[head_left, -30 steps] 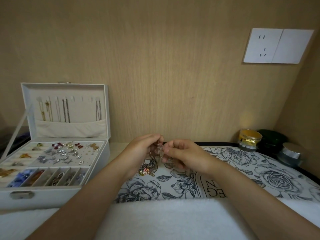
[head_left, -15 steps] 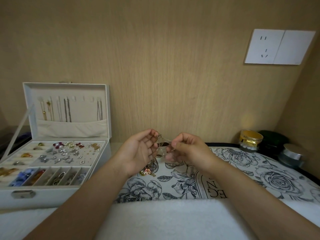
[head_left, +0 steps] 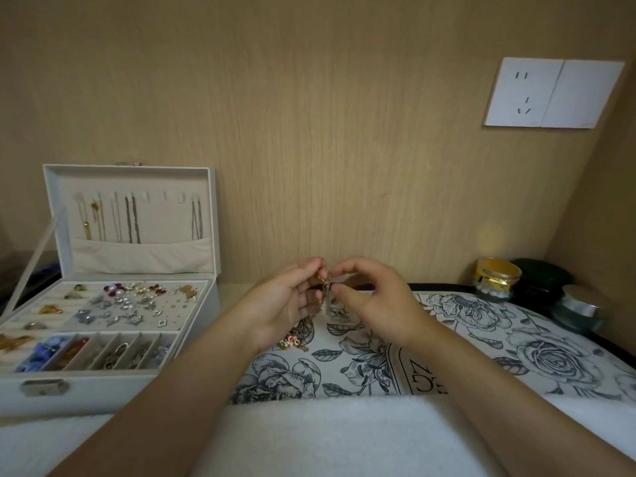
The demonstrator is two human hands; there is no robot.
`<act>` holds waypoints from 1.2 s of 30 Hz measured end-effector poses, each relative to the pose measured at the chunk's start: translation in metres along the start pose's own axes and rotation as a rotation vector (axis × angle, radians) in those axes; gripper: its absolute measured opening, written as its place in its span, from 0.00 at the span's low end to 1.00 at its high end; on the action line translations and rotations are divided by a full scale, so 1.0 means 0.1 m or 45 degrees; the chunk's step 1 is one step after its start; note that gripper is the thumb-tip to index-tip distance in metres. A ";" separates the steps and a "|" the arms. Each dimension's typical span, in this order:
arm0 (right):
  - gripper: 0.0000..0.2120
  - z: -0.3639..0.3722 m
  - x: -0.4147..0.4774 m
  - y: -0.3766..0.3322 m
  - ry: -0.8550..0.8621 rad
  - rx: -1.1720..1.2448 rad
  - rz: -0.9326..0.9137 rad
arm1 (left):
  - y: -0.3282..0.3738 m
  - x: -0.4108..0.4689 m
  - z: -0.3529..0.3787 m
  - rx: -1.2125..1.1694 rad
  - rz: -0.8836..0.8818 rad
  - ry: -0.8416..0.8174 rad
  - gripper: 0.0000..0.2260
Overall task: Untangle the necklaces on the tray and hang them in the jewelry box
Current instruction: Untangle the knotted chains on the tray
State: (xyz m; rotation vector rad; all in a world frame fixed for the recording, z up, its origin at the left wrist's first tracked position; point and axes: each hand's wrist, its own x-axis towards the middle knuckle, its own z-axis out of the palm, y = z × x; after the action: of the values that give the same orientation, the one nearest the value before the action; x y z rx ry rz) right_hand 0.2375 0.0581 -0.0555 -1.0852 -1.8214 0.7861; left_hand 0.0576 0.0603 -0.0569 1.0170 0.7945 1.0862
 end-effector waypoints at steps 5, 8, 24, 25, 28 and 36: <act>0.13 0.03 0.02 -0.06 -0.002 0.278 -0.078 | -0.03 0.01 0.03 -0.047 0.064 -0.002 0.13; 0.12 0.00 0.05 -0.02 0.014 0.322 -0.007 | -0.04 0.00 0.03 0.029 0.094 0.032 0.07; 0.06 -0.11 0.08 0.07 -0.039 -0.400 -0.342 | -0.06 -0.03 0.04 0.501 0.245 0.219 0.06; 0.05 -0.12 0.09 0.07 -0.056 -0.425 -0.310 | -0.06 -0.03 0.05 0.559 0.262 0.226 0.05; 0.03 -0.14 0.08 0.04 -0.169 -0.429 -0.196 | -0.07 -0.04 0.05 0.791 0.316 0.217 0.03; 0.03 -0.18 0.07 0.02 -0.334 -0.322 -0.048 | -0.08 -0.02 0.02 0.833 0.243 0.152 0.05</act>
State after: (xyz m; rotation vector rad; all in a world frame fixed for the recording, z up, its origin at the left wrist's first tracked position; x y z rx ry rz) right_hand 0.2524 0.0672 -0.0468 -1.1445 -2.2035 0.7152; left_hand 0.0615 0.0563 -0.0633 1.6117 1.2101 1.0757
